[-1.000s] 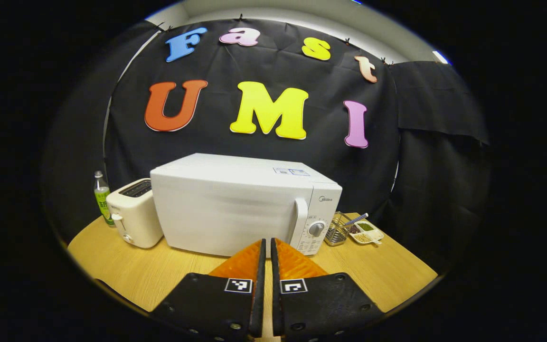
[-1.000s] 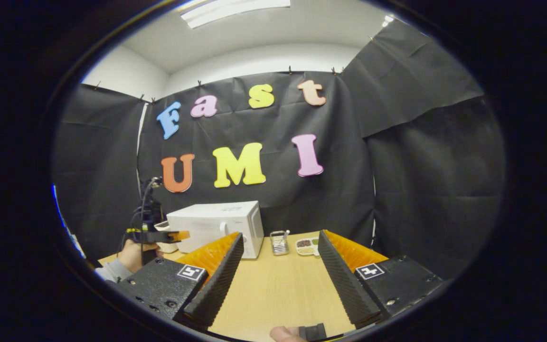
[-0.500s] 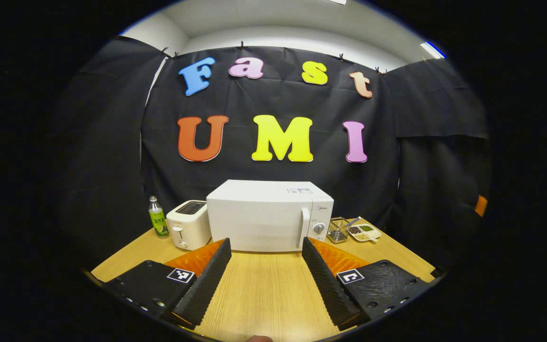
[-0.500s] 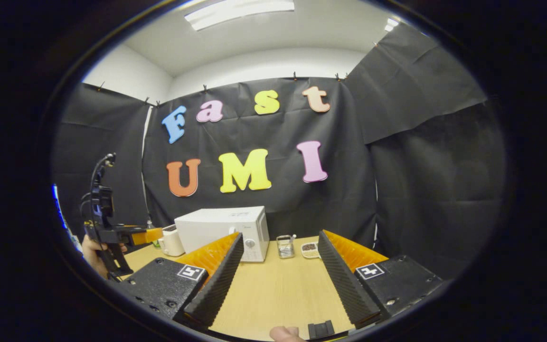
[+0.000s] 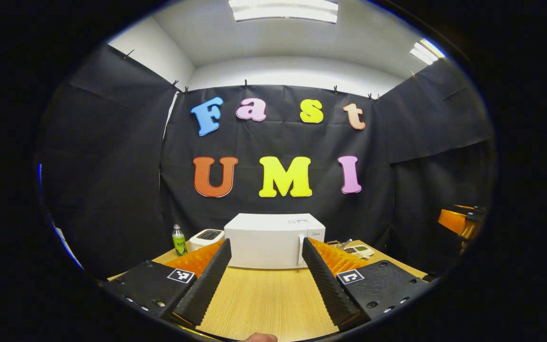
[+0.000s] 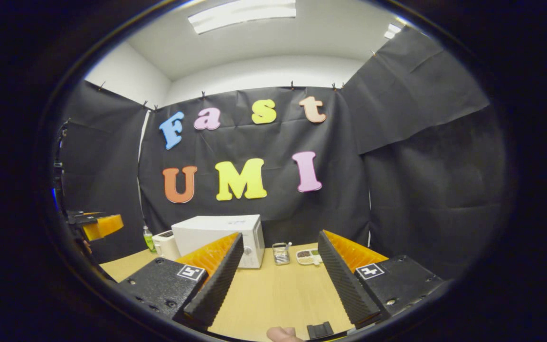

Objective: Open the microwave oven with the left hand, put the food in, and close the microwave oven.

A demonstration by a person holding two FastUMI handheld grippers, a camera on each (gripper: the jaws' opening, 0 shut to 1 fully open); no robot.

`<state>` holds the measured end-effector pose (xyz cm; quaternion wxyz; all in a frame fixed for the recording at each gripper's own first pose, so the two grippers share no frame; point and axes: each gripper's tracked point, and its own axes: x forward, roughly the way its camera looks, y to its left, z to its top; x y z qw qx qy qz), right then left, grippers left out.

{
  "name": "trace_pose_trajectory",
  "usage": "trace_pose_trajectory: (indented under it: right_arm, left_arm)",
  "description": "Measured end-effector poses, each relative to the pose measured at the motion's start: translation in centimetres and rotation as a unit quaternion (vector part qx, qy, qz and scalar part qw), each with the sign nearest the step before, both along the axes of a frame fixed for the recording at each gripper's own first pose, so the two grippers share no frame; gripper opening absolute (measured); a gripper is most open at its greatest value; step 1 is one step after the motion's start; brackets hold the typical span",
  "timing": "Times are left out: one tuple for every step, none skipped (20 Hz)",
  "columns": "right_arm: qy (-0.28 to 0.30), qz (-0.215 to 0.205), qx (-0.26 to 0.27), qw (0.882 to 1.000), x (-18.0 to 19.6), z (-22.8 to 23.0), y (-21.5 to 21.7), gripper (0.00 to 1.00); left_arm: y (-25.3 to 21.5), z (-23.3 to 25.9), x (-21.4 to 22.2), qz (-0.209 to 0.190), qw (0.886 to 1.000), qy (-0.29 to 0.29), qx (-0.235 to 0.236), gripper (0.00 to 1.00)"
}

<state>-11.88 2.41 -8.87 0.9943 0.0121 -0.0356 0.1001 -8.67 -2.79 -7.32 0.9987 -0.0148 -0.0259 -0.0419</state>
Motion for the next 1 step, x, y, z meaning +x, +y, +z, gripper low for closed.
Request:
trace_pose_trajectory:
  right_arm:
    - [-0.003,0.0,-0.002,1.0,-0.21,0.21,0.05,1.0]
  left_arm:
    - [0.03,0.31,-0.92,0.002,1.0,-0.005,-0.001,0.93]
